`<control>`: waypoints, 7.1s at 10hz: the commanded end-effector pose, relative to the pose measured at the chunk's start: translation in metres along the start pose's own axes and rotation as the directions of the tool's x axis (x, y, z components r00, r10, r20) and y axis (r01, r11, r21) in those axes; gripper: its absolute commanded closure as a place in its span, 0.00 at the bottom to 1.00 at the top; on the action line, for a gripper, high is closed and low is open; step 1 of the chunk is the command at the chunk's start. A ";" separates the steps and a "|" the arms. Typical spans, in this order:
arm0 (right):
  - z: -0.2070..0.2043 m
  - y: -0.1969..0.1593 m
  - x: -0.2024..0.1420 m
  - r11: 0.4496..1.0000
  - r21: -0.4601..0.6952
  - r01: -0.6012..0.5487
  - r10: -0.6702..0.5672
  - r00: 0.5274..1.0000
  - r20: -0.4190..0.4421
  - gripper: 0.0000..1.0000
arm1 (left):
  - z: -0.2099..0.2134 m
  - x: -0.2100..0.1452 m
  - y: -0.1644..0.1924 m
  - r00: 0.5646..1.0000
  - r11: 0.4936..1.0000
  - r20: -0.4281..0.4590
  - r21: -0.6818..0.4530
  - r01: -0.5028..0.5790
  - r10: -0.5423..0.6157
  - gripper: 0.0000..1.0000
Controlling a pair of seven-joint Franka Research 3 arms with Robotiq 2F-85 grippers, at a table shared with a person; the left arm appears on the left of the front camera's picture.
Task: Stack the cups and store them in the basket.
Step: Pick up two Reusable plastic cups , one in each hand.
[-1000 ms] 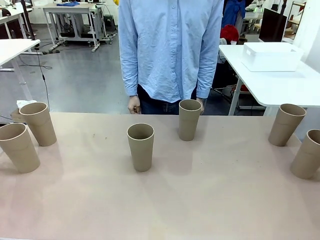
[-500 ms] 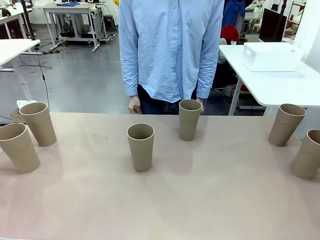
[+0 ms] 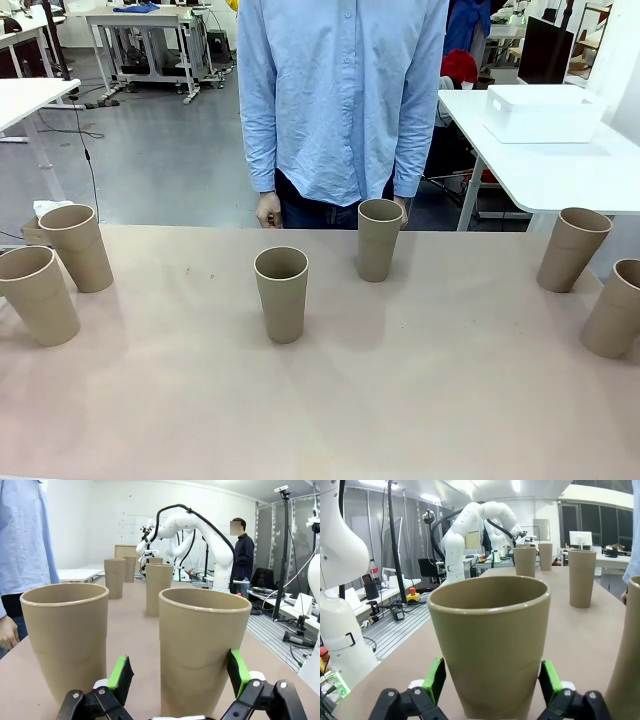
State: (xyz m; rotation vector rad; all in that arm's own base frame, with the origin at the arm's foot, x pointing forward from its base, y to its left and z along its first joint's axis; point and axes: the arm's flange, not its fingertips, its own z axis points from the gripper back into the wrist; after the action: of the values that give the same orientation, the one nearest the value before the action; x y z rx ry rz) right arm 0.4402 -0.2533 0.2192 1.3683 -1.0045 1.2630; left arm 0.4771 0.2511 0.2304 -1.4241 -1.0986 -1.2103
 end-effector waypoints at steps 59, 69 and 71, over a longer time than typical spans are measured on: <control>-0.210 0.051 0.112 0.944 -0.326 -0.045 0.058 0.998 0.030 0.15 | -0.234 0.115 -0.059 0.988 0.989 -0.055 0.032 0.148 -0.146 0.16; -0.292 0.097 0.097 0.981 -0.195 -0.020 0.046 0.991 0.127 0.15 | -0.310 0.086 -0.088 0.993 0.990 -0.050 0.093 0.109 -0.104 0.16; -0.304 0.110 0.096 0.984 -0.178 -0.028 0.052 0.990 0.128 0.15 | -0.308 0.078 -0.085 0.994 0.991 -0.058 0.090 0.103 -0.098 0.16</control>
State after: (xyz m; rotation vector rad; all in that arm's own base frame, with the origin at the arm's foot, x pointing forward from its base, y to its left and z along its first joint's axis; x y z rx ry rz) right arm 0.3643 0.0059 0.3146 1.3151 -1.1942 1.0800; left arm 0.3642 -0.0307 0.3414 -1.2780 -1.1798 -1.2586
